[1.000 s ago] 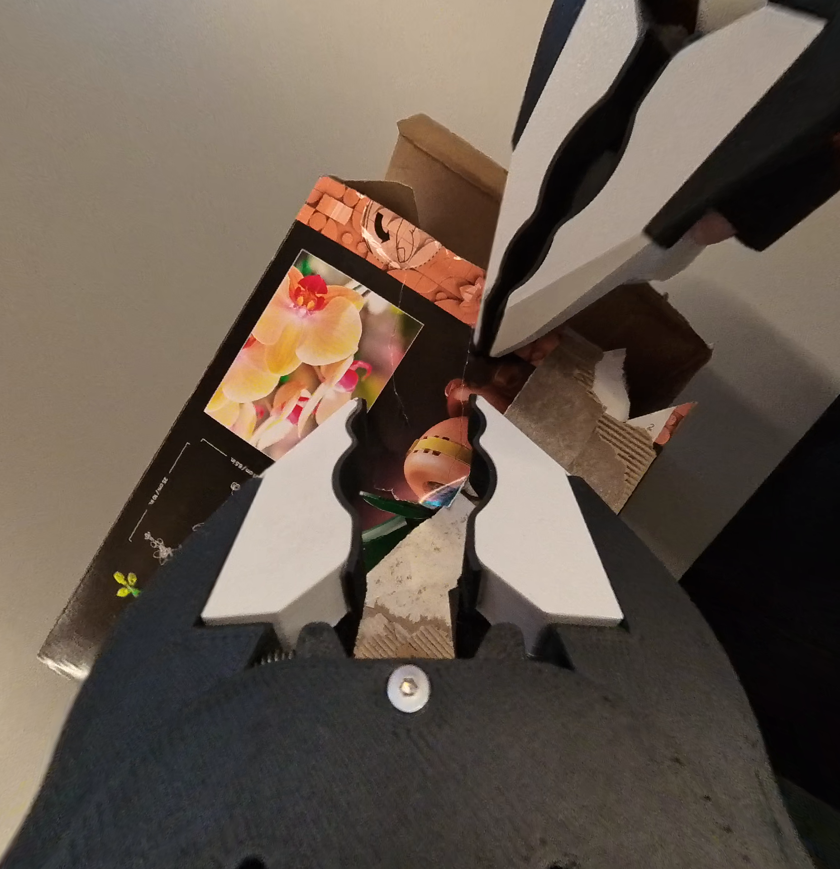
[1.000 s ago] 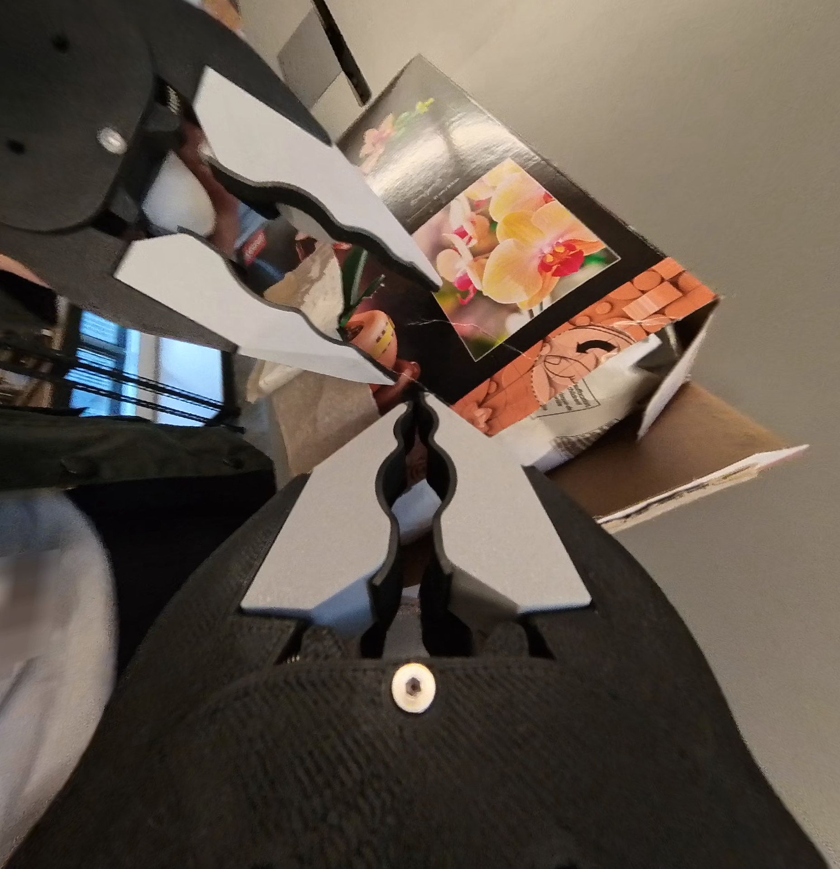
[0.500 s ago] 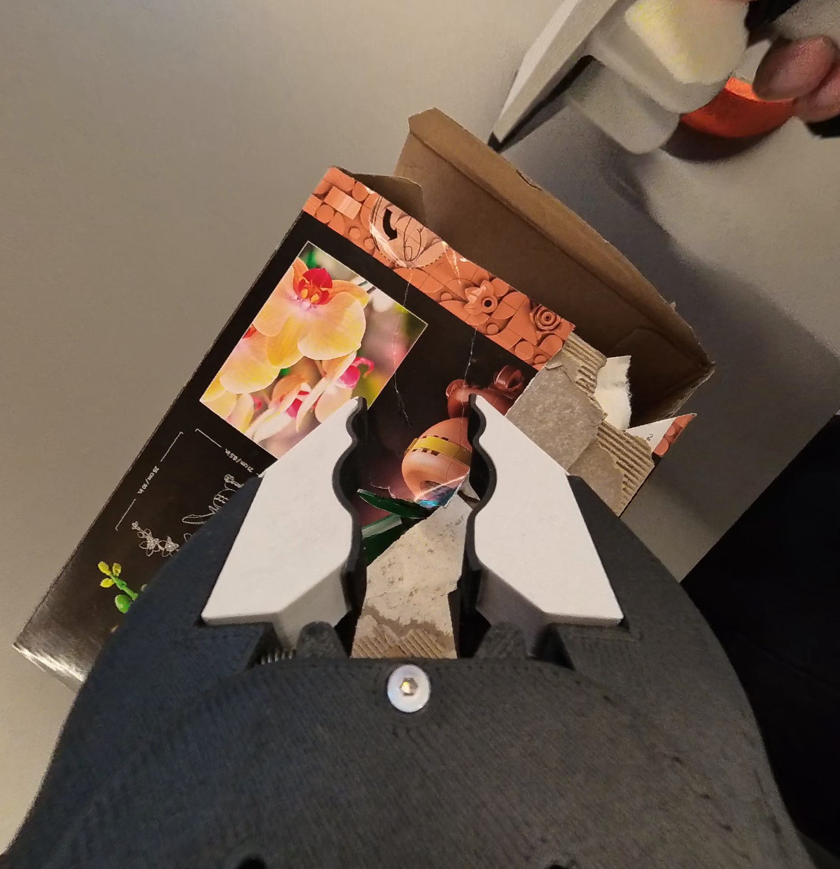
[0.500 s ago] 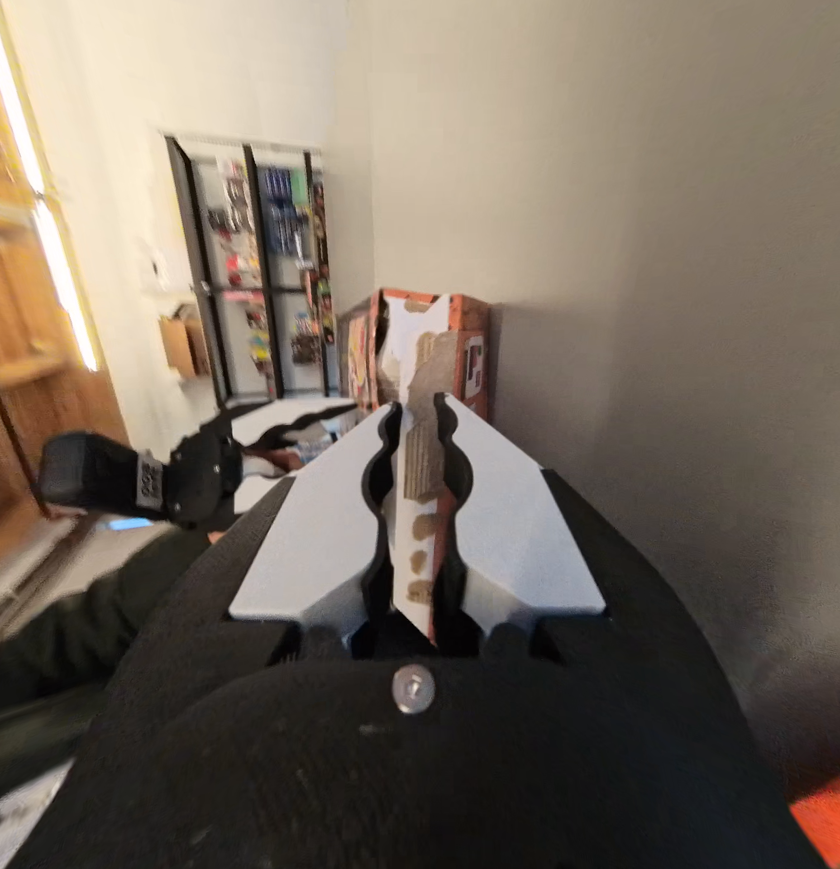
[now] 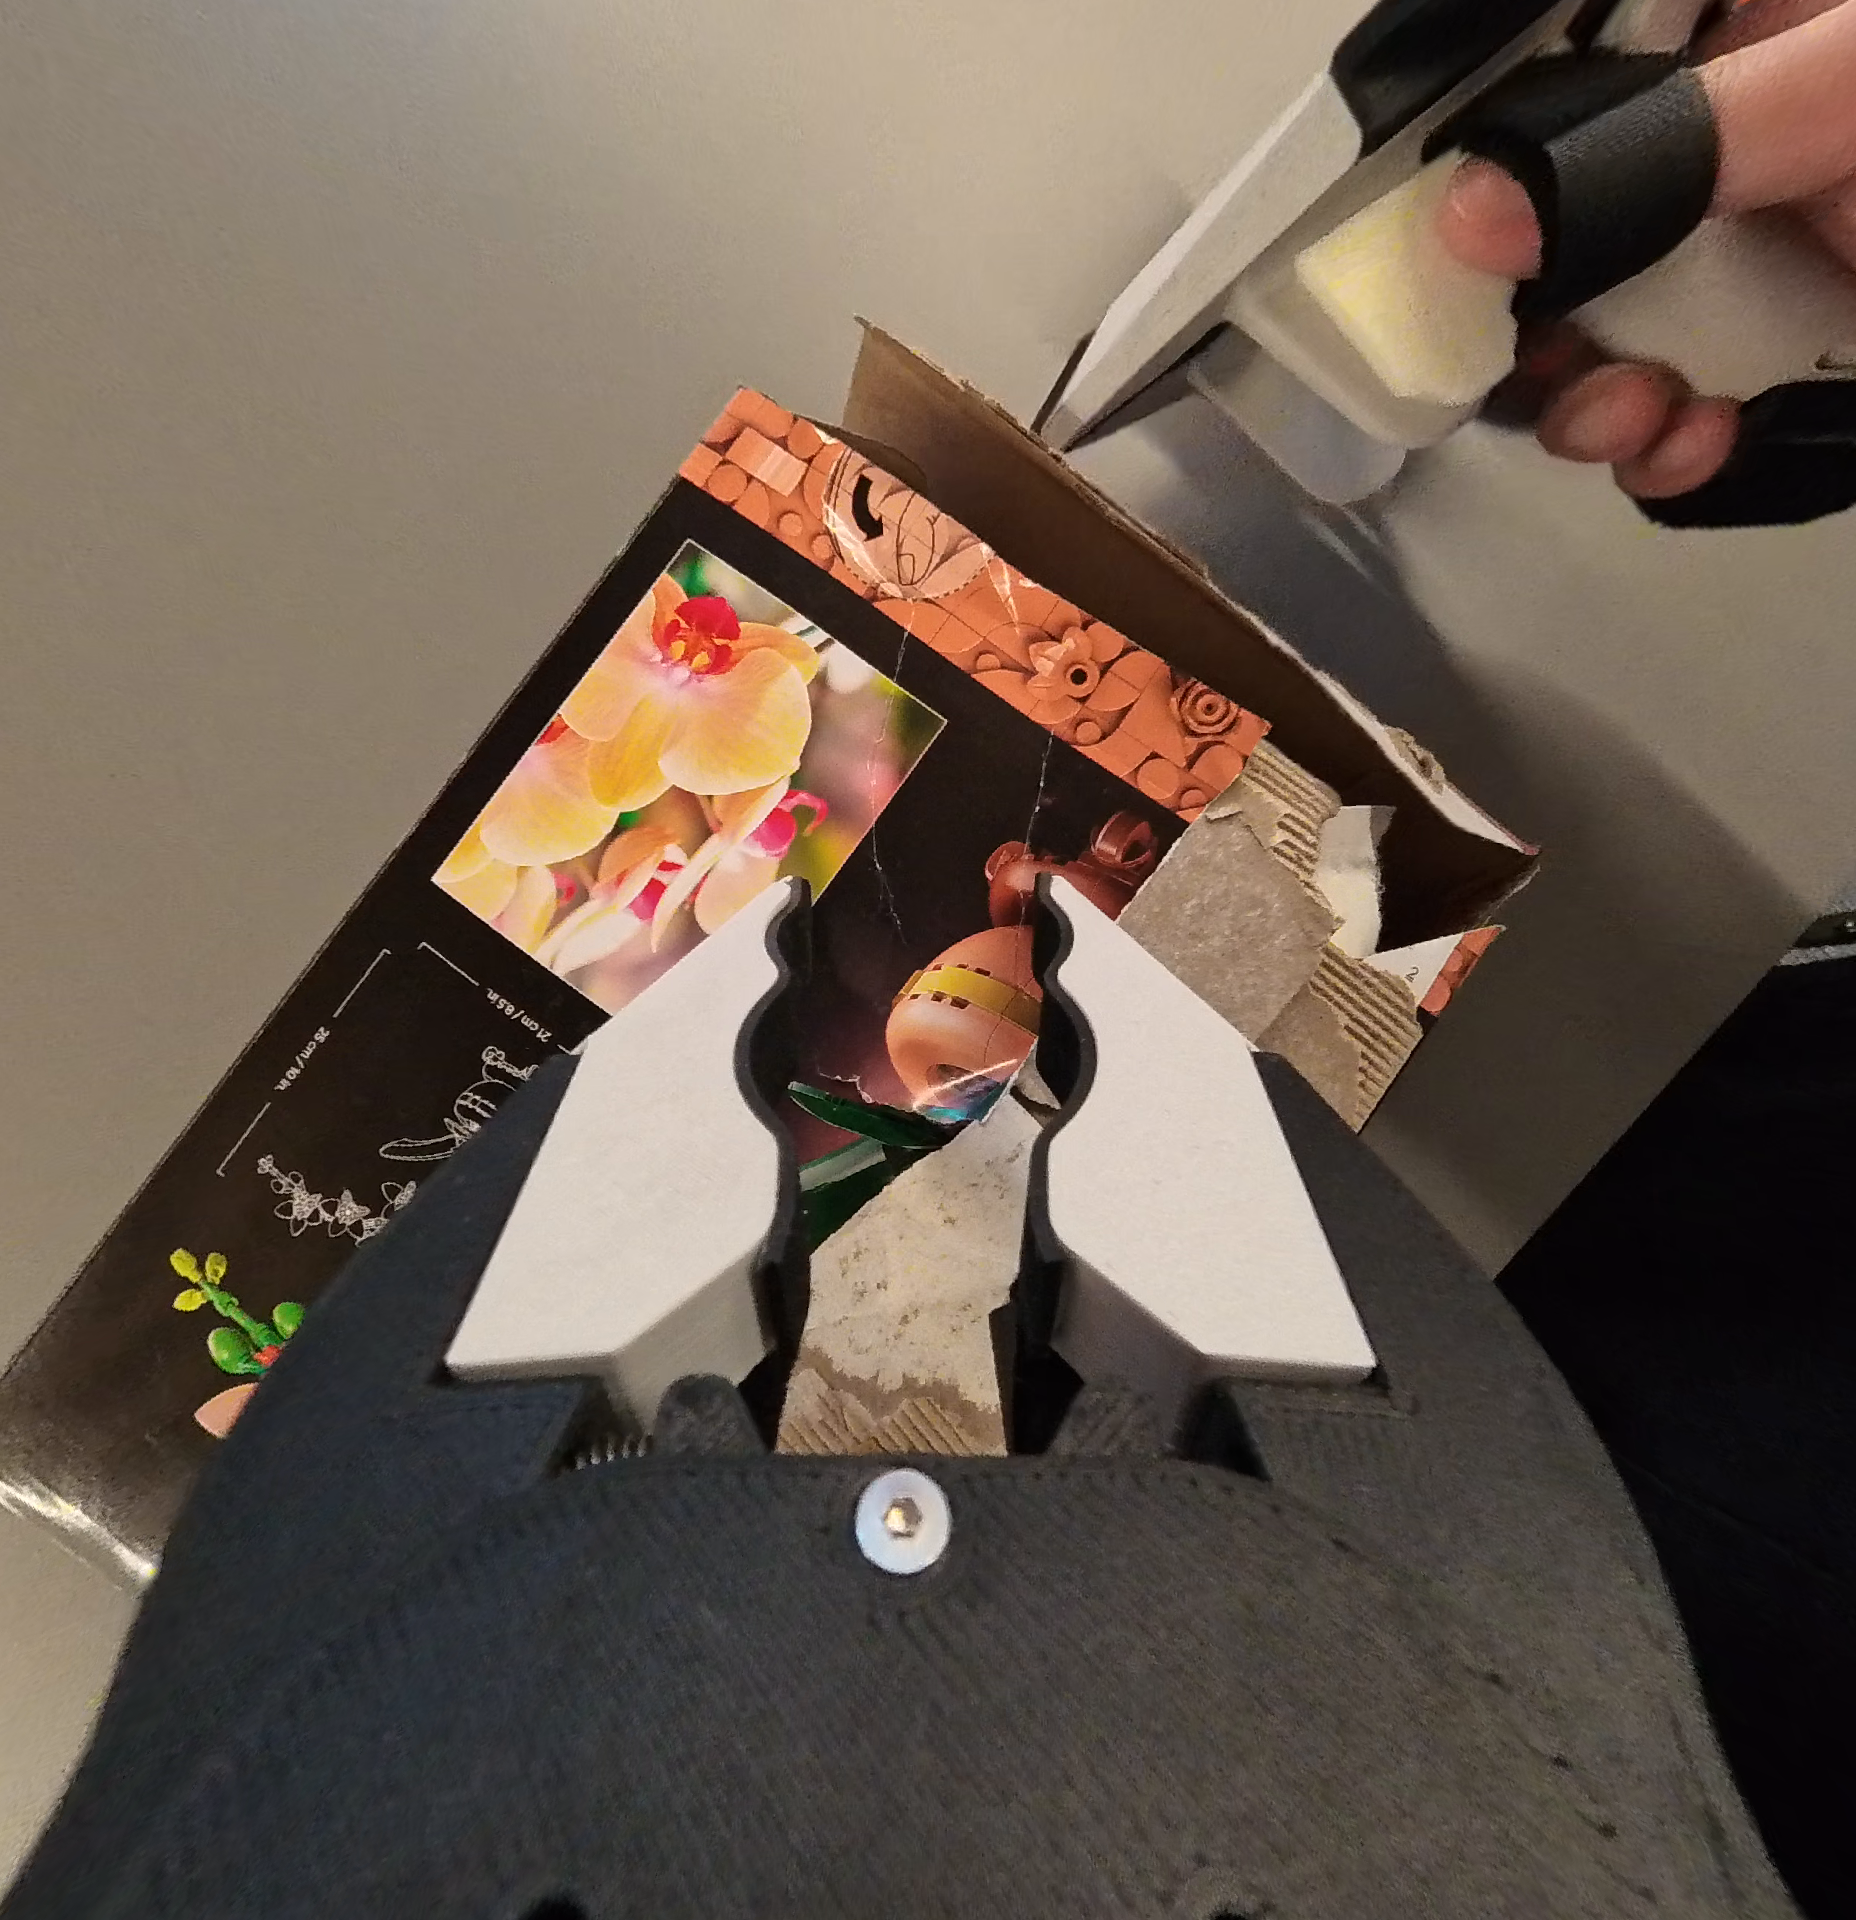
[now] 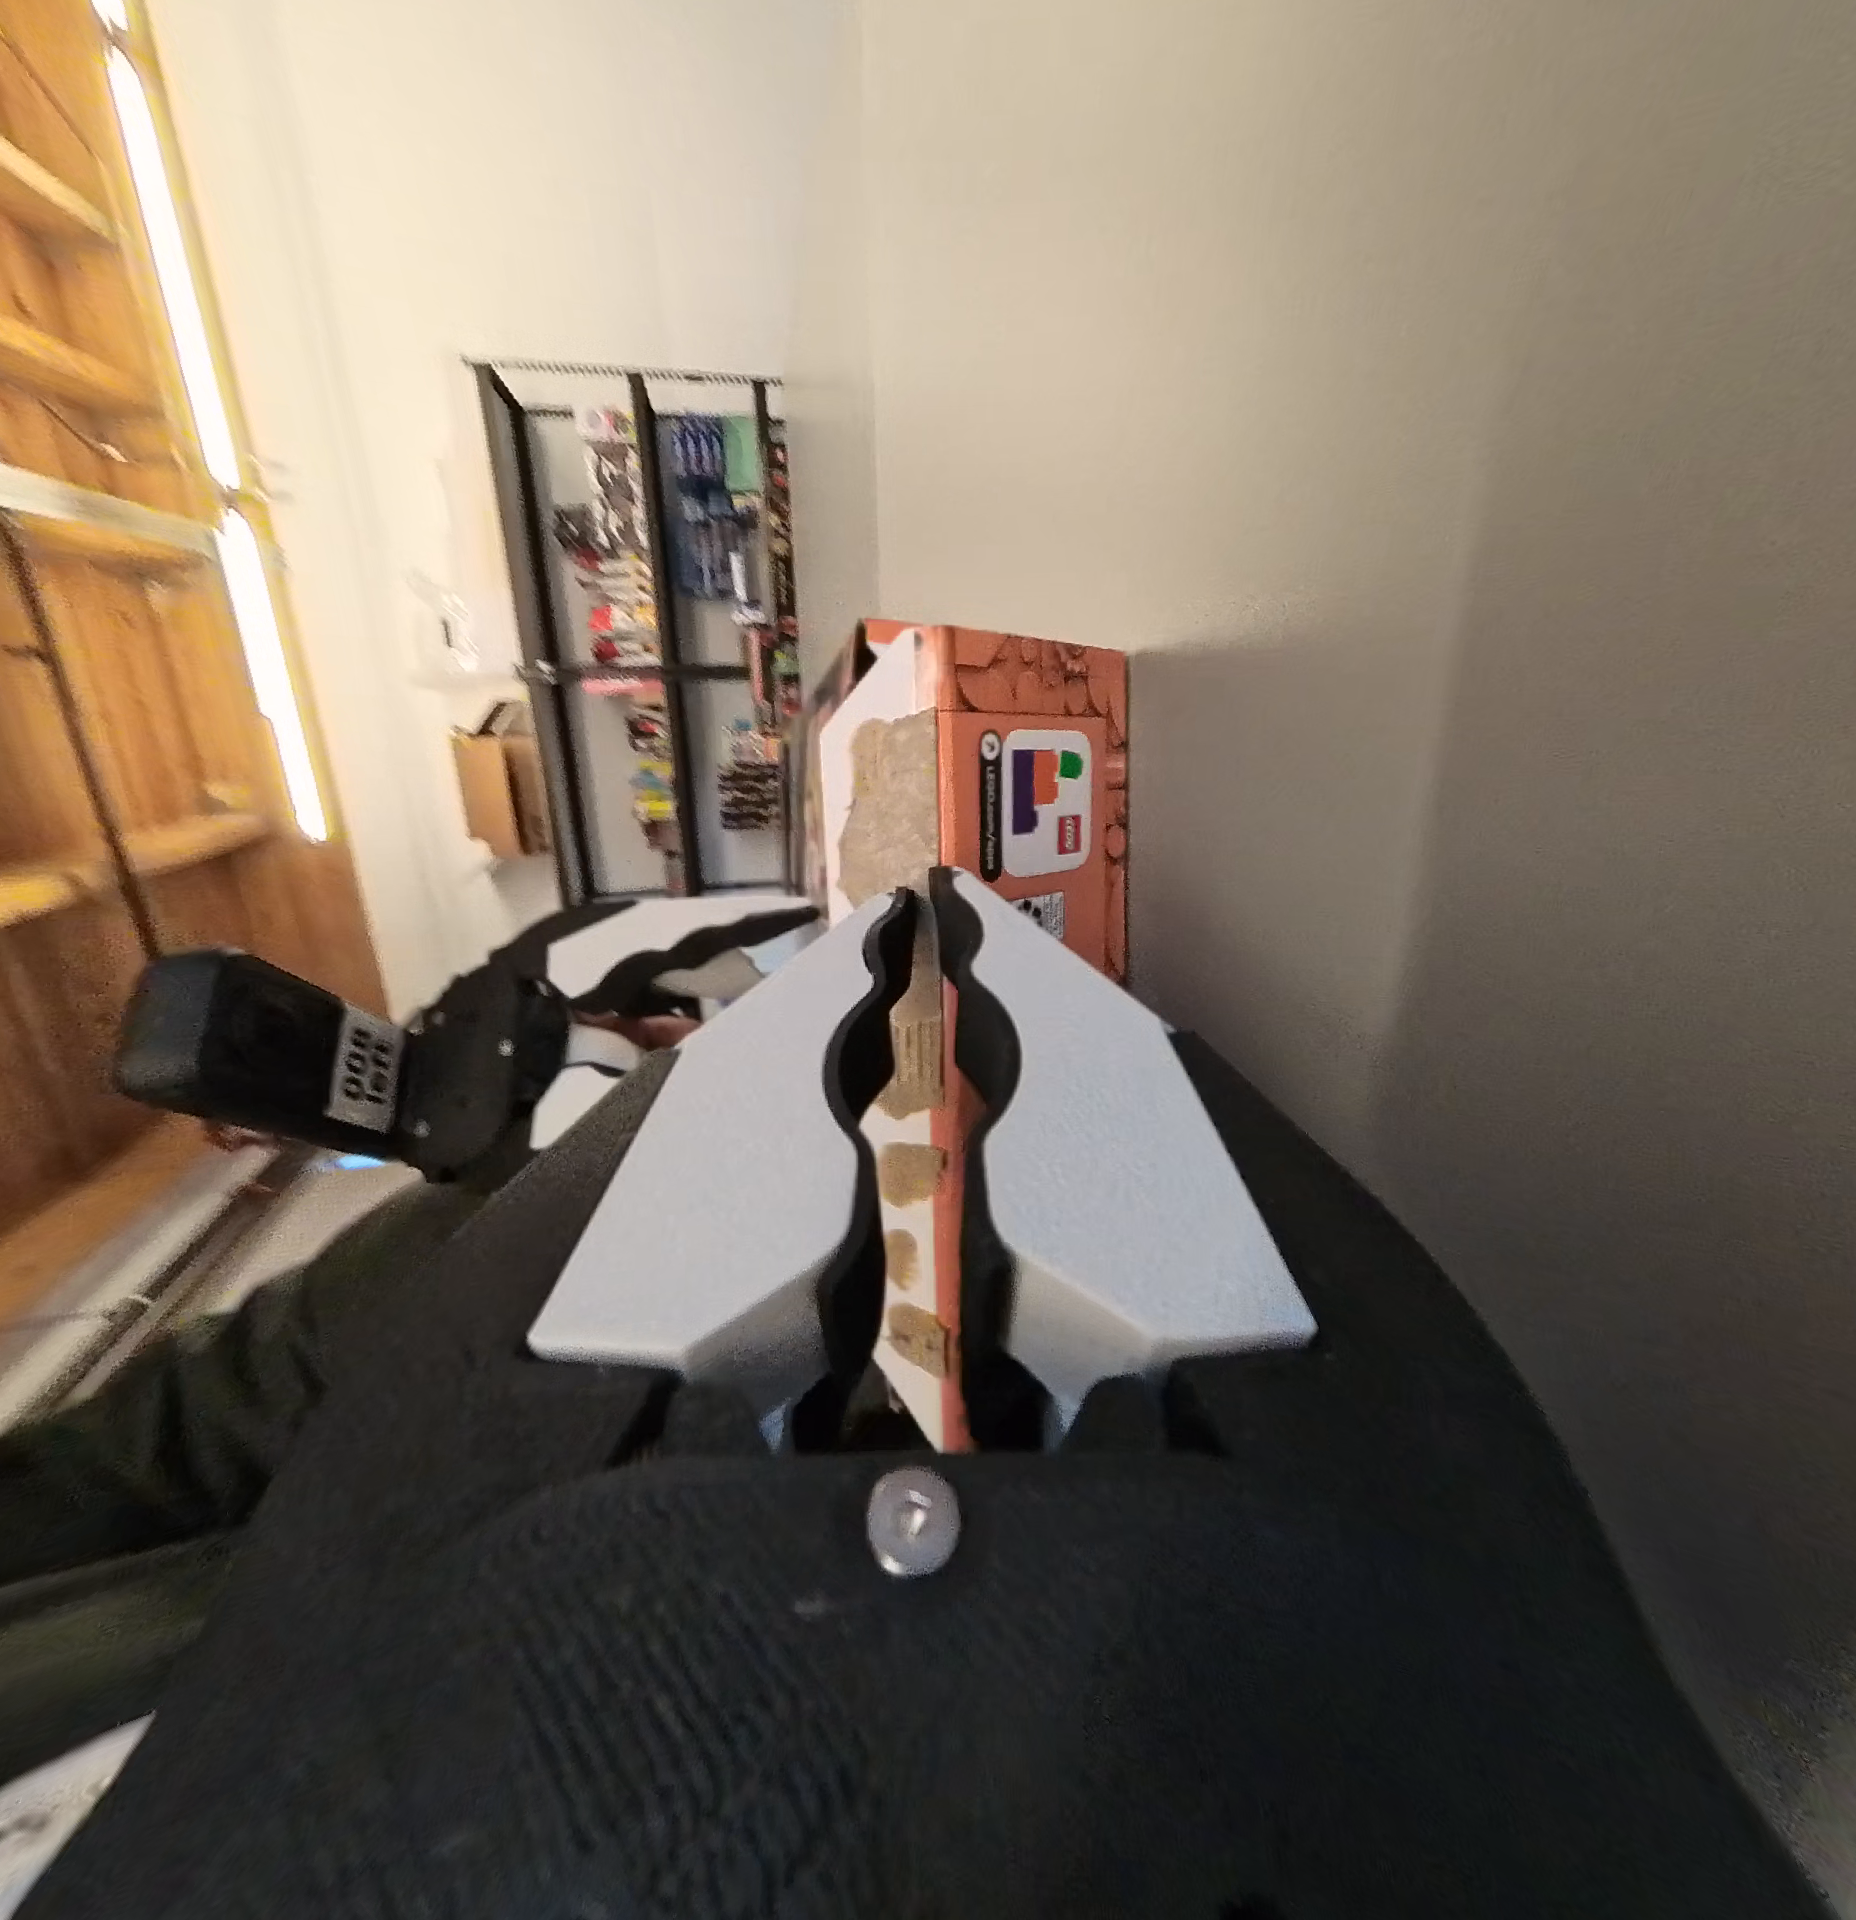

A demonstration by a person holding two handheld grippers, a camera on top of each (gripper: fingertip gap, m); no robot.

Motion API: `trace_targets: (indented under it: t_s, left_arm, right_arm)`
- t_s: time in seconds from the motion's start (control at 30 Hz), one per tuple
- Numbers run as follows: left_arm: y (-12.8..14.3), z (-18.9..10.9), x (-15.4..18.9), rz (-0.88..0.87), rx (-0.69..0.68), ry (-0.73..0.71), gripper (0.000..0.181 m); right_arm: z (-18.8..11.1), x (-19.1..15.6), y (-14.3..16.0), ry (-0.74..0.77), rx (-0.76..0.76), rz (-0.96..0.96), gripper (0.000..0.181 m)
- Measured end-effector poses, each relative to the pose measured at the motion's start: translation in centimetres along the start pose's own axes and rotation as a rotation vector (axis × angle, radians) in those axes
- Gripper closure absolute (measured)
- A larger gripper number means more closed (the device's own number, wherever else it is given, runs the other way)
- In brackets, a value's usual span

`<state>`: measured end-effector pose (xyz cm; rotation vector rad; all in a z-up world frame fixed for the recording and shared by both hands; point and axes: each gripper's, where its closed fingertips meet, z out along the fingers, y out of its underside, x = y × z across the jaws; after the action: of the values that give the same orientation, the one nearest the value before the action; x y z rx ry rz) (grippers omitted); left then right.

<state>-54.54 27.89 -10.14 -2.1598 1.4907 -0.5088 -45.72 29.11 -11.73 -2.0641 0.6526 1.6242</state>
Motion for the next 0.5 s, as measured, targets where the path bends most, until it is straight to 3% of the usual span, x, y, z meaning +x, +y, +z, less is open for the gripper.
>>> trace_targets:
  t_s: [0.17,0.37,0.43,0.5]
  left_arm:
    - [-0.1,0.1,0.0,-0.001,0.0,0.008,0.141]
    - [-0.1,0.1,-0.1,-0.01,0.012,0.005,0.145]
    - [-0.1,0.1,-0.1,-0.006,0.009,-0.001,0.144]
    - [-0.1,0.1,-0.1,-0.007,0.011,0.0,0.145]
  right_arm:
    - [1.0,-0.2,0.5,0.052,-0.101,-0.072,0.171]
    - [1.1,-0.3,0.6,0.027,-0.096,-0.074,0.17]
    - [1.2,-0.3,0.9,0.044,-0.108,-0.103,0.157]
    - [1.3,-0.3,1.0,0.064,-0.11,-0.137,0.156]
